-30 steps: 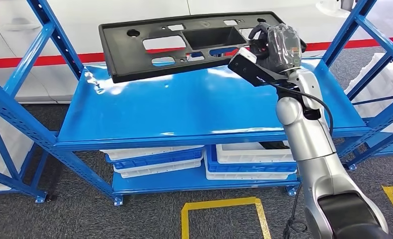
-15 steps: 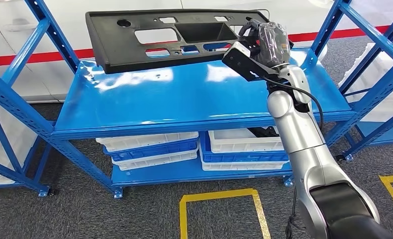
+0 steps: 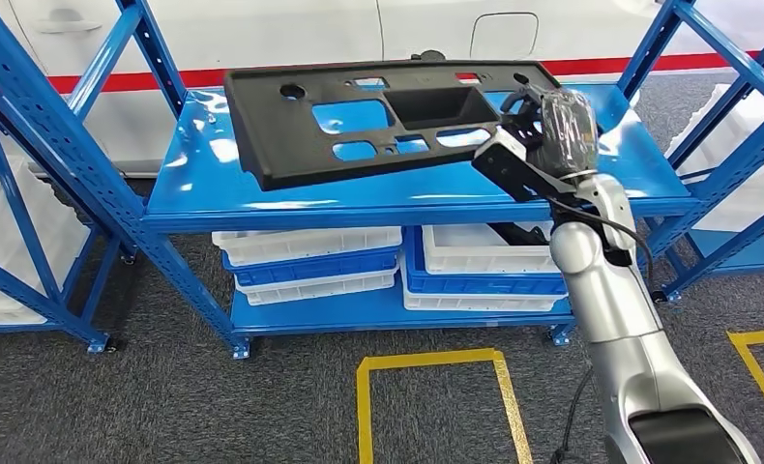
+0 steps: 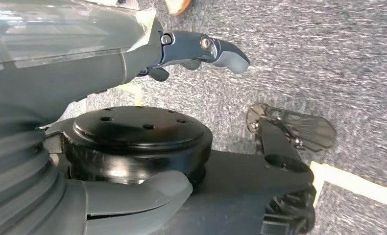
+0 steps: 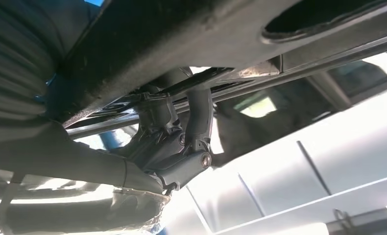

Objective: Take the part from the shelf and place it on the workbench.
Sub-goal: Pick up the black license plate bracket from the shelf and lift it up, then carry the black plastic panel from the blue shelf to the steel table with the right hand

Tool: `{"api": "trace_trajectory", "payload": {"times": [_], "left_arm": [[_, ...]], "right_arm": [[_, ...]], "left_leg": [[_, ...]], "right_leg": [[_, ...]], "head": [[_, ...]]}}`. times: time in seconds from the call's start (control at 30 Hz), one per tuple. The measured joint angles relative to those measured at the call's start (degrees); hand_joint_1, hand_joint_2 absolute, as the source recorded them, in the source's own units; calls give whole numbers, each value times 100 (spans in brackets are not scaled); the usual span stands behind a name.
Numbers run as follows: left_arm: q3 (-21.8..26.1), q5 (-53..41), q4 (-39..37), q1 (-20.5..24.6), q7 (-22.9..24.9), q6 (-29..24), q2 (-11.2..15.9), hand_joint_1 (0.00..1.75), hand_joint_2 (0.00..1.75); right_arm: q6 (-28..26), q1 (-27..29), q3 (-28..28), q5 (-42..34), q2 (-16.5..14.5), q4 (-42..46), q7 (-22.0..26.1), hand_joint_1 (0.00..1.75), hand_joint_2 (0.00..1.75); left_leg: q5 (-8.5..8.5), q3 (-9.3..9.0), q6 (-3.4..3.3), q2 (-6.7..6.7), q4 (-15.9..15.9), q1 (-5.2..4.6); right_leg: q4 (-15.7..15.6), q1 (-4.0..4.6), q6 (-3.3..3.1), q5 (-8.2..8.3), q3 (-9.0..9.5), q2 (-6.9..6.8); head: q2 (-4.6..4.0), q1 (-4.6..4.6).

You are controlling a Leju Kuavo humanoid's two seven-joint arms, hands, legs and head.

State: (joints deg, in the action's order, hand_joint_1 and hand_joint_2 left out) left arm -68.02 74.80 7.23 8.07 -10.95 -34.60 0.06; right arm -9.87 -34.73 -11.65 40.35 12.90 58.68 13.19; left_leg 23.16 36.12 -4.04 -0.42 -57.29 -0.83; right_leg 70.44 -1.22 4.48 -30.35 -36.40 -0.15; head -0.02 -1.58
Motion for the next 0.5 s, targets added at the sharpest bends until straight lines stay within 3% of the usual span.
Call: {"api": "trace_trajectory", "payload": {"times": [0.07, 0.13, 0.2, 0.23, 0.27, 0.3, 0.37, 0.4, 0.43, 0.47, 0.5], "left_arm": [[-2, -56, 1, 15, 2, -4, -7, 0, 175], [-16, -124, 1, 43, 27, -17, -16, 0, 175], [-50, -190, 0, 72, 74, -38, -27, 0, 175], [-71, -219, 0, 84, 92, -49, -33, 0, 175], [-94, -246, 0, 94, 108, -59, -40, 0, 175], [-117, -268, 0, 107, 123, -66, -44, 0, 175], [-163, -298, 0, 136, 154, -73, -58, 0, 175], [-183, -302, 0, 151, 165, -74, -65, 0, 175], [-196, -294, 0, 163, 166, -77, -73, 0, 175], [-207, -280, 0, 174, 157, -79, -79, 0, 175], [-211, -257, 0, 187, 134, -81, -83, 0, 175]], "right_arm": [[20, 374, 178, -5, 76, 465, -54, 175, 175], [75, 802, 386, 81, 115, 985, -103, 175, 175], [163, 1314, 596, 238, 117, 1539, -146, 175, 175], [199, 1561, 682, 305, 108, 1803, -158, 175, 175], [233, 1782, 756, 363, 92, 2062, -170, 175, 175], [266, 1977, 821, 415, 79, 2303, -181, 175, 175], [337, 2290, 939, 514, 69, 2710, -209, 175, 175], [383, 2405, 990, 563, 72, 2860, -222, 175, 175], [424, 2477, 1023, 598, 76, 2952, -230, 175, 175], [467, 2513, 1049, 624, 85, 3016, -234, 175, 175], [505, 2512, 1065, 636, 97, 3049, -235, 175, 175]], "left_leg": [[-79, 105, 38, -1, -38, -16], [-157, 152, 85, -2, -55, -32], [-211, 168, 132, -18, -58, -30], [-140, 196, 163, -21, -105, -22], [34, 244, 201, -18, -231, -10], [310, 320, 243, -11, -478, 12], [896, 489, 318, 4, -1210, 64], [1039, 533, 348, 8, -1554, 93], [1030, 503, 370, 13, -1744, 121], [917, 391, 384, 18, -1758, 146], [755, 177, 390, 21, -1565, 167]], "right_leg": [[-853, 30, -25, 64, 583, -4], [-1340, 74, -112, -7, 874, -6], [-1389, 57, -193, 30, 854, -14], [-1394, 30, -244, 70, 830, -24], [-1401, 1, -308, 123, 795, -33], [-1406, -27, -359, 185, 744, -40], [-1398, -19, -403, 307, 612, -44], [-1394, -17, -399, 369, 534, -44], [-1388, -16, -387, 428, 455, -43], [-1380, -18, -371, 485, 378, -40], [-1370, -23, -348, 540, 305, -33]], "head": [[1, 3], [1, 12], [0, 20], [0, 22], [0, 31], [0, 39], [0, 56], [0, 57], [0, 57], [0, 57], [0, 57]]}}
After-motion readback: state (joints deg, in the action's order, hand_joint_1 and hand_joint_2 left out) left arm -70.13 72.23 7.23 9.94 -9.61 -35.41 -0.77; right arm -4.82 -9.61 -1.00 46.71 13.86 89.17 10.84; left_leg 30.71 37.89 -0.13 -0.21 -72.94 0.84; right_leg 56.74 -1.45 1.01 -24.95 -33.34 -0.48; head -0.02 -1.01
